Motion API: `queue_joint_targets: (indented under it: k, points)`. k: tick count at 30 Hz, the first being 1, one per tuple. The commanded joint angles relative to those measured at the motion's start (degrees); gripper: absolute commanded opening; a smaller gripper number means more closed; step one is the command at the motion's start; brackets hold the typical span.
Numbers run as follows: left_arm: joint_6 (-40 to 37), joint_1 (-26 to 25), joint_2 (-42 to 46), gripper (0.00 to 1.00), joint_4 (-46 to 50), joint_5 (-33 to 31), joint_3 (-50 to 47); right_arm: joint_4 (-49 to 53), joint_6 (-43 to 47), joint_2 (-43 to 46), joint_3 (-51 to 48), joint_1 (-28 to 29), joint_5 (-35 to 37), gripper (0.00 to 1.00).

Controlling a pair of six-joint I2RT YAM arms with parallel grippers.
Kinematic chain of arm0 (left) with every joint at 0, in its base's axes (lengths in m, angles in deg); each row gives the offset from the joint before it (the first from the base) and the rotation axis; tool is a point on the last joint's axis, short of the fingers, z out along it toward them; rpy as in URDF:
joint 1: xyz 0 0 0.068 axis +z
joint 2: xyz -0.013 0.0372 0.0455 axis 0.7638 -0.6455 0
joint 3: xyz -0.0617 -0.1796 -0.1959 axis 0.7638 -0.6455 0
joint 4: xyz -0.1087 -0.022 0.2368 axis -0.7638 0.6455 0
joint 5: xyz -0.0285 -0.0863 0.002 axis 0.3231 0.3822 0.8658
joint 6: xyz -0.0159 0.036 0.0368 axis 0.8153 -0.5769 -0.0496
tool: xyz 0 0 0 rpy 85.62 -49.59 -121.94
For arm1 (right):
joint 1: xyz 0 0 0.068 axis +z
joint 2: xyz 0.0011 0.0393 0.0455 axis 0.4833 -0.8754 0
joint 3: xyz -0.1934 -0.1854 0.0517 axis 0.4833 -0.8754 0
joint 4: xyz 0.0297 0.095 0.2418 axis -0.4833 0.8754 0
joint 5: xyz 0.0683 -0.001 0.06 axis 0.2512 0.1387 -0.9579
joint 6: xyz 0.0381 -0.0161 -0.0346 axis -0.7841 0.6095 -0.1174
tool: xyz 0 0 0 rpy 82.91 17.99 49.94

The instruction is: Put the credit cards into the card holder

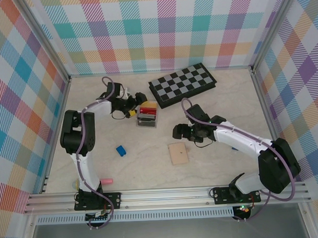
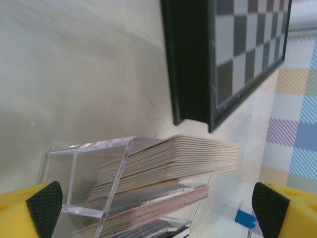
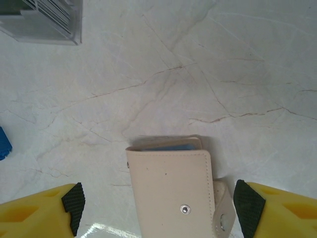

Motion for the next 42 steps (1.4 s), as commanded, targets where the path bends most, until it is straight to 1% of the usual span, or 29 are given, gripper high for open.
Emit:
queue_joint_targets:
  k: [1, 3, 7, 10, 12, 14, 19, 24, 29, 33, 36, 37, 40, 42]
  points:
    - [0.7, -3.9, 1.5, 1.0, -0.7, 0.6, 0.2, -2.8, -1.0, 0.5, -2.0, -2.6, -4.6, 0.8]
    - [0.8, -6.3, 0.8, 1.0, -1.1, 0.4, 0.5, -3.4, -1.0, 0.9, -3.0, -4.2, -5.8, 0.78]
    - [0.2, -10.7, -1.5, 0.98, -0.2, 0.8, 2.9, -5.7, -1.7, 2.1, -5.6, -7.7, -8.9, 0.72]
    - [-0.1, -13.6, -3.1, 0.98, 0.2, 0.7, 5.1, -6.1, -1.9, 2.7, -7.1, -9.6, -9.9, 0.69]
    - [-0.7, -15.3, -4.8, 0.98, 1.2, 0.8, 7.7, -6.9, -2.0, 3.4, -8.1, -10.8, -10.6, 0.67]
    - [-1.4, -16.6, -6.7, 0.97, 2.9, 1.1, 10.9, -8.0, -2.2, 4.1, -9.3, -12.2, -11.9, 0.64]
    - [-3.5, -20.0, -11.7, 0.96, 7.4, 2.6, 18.9, -10.2, -1.9, 4.8, -11.0, -15.2, -14.6, 0.63]
    - [-5.2, -22.7, -15.8, 0.93, 12.4, 5.5, 24.7, -12.6, -1.1, 3.8, -11.1, -16.4, -16.5, 0.63]
    - [-7.4, -24.6, -18.6, 0.91, 16.6, 7.4, 30.0, -17.0, -1.3, 1.6, -11.5, -16.4, -20.6, 0.59]
    - [-8.0, -25.1, -18.7, 0.91, 17.5, 7.1, 31.2, -19.2, -1.4, -0.2, -12.0, -16.5, -22.9, 0.58]
    - [-8.2, -25.0, -17.5, 0.91, 18.0, 4.8, 31.2, -20.8, -1.7, -1.5, -12.7, -16.4, -23.9, 0.58]
    - [-8.6, -25.1, -16.8, 0.91, 18.7, 2.9, 31.2, -21.1, -1.9, -1.7, -12.8, -16.4, -24.1, 0.58]
    - [-9.6, -25.0, -13.4, 0.93, 20.4, -5.0, 30.6, -21.5, -1.4, 0.6, -13.2, -16.3, -25.3, 0.56]
    - [-9.6, -25.0, -10.9, 0.96, 20.7, -9.9, 29.5, -17.9, -0.6, 4.3, -13.3, -16.3, -21.6, 0.58]
